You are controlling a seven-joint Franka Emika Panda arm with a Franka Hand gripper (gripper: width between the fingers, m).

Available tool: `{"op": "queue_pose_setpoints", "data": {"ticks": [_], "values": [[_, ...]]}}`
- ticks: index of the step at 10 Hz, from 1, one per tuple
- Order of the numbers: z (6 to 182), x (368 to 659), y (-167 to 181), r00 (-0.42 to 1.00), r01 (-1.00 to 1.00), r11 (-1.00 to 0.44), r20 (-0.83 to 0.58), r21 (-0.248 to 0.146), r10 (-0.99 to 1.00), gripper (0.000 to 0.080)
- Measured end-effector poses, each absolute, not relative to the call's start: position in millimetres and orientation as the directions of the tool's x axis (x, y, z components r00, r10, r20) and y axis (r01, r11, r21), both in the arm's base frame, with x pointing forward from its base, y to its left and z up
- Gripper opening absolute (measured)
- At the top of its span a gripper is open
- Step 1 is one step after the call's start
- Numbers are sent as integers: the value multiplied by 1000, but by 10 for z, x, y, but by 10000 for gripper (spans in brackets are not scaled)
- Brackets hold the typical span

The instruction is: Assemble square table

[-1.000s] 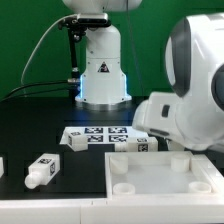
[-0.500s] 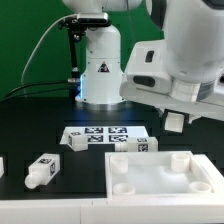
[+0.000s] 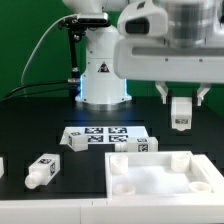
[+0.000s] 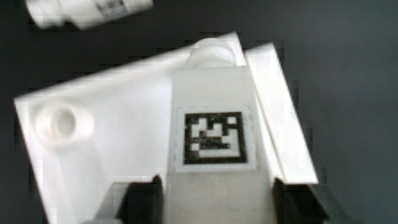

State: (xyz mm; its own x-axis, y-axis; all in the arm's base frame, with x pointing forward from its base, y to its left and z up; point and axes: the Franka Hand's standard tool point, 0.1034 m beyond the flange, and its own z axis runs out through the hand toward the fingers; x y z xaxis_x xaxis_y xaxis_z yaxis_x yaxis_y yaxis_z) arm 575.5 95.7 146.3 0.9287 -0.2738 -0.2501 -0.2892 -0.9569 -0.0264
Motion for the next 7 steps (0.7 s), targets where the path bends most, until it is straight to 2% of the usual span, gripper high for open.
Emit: {"op": "queue_pose_setpoints", "data": {"ticks": [1, 3, 6, 7], "values": [[1429, 5699, 989, 937, -293, -955, -206, -35, -280, 288], [1423, 5819, 1054, 955, -293, -954, -76, -70, -288, 288], [1608, 6016, 1173, 958, -214, -971, 168, -109, -230, 288], [1573, 6014, 1205, 948, -212, -970, 214, -121, -234, 288]]}}
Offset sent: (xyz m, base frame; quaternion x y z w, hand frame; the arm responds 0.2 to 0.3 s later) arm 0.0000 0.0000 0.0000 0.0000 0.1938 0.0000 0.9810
